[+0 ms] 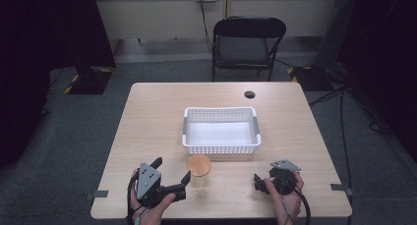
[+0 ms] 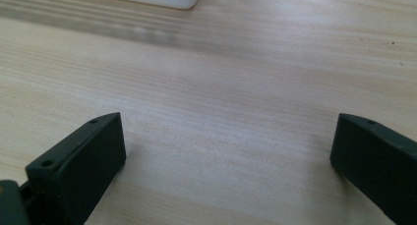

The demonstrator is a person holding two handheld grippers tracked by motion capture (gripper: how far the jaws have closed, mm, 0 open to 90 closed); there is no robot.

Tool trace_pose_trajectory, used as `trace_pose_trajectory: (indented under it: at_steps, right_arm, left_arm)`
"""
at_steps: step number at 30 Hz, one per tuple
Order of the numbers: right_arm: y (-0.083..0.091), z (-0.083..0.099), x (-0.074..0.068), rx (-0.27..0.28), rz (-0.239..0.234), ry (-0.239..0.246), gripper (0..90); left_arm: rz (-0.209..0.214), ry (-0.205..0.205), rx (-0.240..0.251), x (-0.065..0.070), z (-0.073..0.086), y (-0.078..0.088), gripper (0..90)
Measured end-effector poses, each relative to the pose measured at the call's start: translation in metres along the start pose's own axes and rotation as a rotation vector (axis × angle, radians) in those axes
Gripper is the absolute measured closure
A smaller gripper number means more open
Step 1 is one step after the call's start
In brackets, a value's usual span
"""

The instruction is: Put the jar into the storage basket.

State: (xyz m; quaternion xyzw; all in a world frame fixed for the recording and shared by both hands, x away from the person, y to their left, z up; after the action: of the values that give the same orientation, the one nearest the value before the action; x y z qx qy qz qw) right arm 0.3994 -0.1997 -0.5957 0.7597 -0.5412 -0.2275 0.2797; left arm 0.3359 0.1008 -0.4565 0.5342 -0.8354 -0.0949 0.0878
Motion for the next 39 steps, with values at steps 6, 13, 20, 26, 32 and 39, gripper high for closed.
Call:
trace_pose_trajectory:
  at_steps: [6, 13, 20, 26, 32, 39]
  right_arm:
    - [0.0, 0.0, 0.0, 0.0, 0.0, 0.0, 0.0]
    - [0.0, 0.0, 0.0, 0.0, 0.0, 0.0, 0.0]
    - [0.0, 0.0, 0.0, 0.0, 0.0, 0.0, 0.0]
    - [0.0, 0.0, 0.0, 0.0, 0.0, 0.0, 0.0]
    - [0.0, 0.0, 0.0, 0.0, 0.0, 0.0, 0.0]
    - [0.0, 0.0, 0.0, 0.0, 0.0, 0.0, 0.0]
  left_arm:
    - [0.035, 0.011, -0.072, 0.01, 0.008, -0.007, 1.7]
    - [0.096, -0.017, -0.098, 0.023, 0.015, -0.018, 0.9]
    - [0.116, -0.042, -0.098, 0.03, 0.021, -0.026, 0.9]
    - [0.152, -0.058, -0.101, 0.035, 0.028, -0.032, 1.2]
    - [0.176, -0.071, -0.109, 0.038, 0.035, -0.039, 3.7]
    - [0.193, -0.073, -0.119, 0.04, 0.044, -0.046, 9.3]
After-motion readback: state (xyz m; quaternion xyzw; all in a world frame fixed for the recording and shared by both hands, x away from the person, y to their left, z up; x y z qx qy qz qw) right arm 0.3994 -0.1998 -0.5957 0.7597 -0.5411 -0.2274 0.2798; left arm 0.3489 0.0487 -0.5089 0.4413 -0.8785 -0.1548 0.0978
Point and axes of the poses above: each handheld gripper's, and its own axes: y roughly backward along the jaws, z roughly out of its underside, x roughly to its right, the point moved 10 cm from there along -y, roughly forward along the jaws, and after that the axes turned 5 degrees about -z, right-handed, at the moved point
